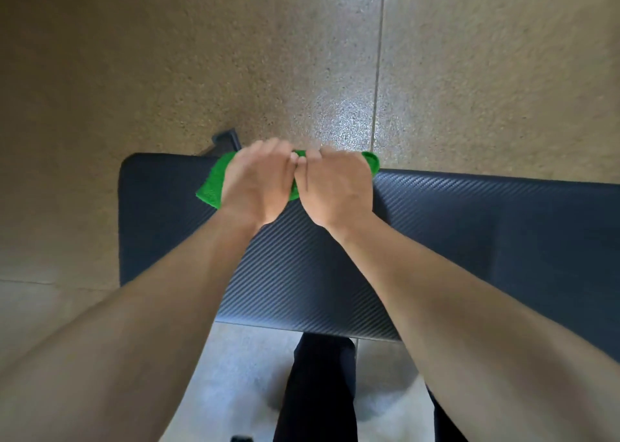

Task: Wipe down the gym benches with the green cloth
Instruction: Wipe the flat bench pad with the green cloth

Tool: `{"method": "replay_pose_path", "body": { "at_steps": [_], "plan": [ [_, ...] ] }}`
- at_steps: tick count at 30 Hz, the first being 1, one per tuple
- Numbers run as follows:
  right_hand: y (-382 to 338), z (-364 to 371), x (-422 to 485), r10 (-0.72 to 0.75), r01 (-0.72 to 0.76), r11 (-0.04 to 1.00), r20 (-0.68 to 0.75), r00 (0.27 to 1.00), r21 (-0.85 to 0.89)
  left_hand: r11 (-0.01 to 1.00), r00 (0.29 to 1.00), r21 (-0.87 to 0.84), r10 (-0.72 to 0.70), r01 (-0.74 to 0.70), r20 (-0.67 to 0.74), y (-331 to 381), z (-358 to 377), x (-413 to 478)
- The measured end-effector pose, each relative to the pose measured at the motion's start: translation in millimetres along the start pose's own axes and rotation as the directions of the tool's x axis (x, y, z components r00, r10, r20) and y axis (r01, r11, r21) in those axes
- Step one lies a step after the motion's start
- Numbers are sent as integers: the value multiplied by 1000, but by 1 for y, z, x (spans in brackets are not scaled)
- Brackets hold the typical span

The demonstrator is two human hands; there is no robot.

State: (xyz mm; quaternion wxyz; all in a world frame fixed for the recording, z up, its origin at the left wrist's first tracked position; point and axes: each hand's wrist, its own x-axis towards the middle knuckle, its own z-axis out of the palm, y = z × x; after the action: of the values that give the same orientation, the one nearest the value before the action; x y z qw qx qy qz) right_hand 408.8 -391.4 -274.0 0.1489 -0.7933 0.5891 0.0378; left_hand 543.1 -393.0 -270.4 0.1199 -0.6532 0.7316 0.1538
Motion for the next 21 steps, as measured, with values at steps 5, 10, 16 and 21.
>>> {"method": "replay_pose_path", "body": {
  "at_steps": [5, 10, 16, 21],
  "plan": [
    [62, -5, -24, -63, 63, 998, 9, 998, 12, 995, 998, 78, -66, 68, -18, 72, 5, 6],
    [168, -15, -68, 64, -64, 998, -19, 998, -11, 998, 999, -51, 40, -40, -10, 183, 20, 16],
    [145, -14, -63, 179, -181, 983, -52, 982, -28, 954, 953, -124, 253, -274, -164, 150, 18, 13],
    [79, -4, -39, 140, -139, 990, -60, 988, 21, 980, 978, -73, 179, -187, -104, 82, 7, 6]
  ]
}}
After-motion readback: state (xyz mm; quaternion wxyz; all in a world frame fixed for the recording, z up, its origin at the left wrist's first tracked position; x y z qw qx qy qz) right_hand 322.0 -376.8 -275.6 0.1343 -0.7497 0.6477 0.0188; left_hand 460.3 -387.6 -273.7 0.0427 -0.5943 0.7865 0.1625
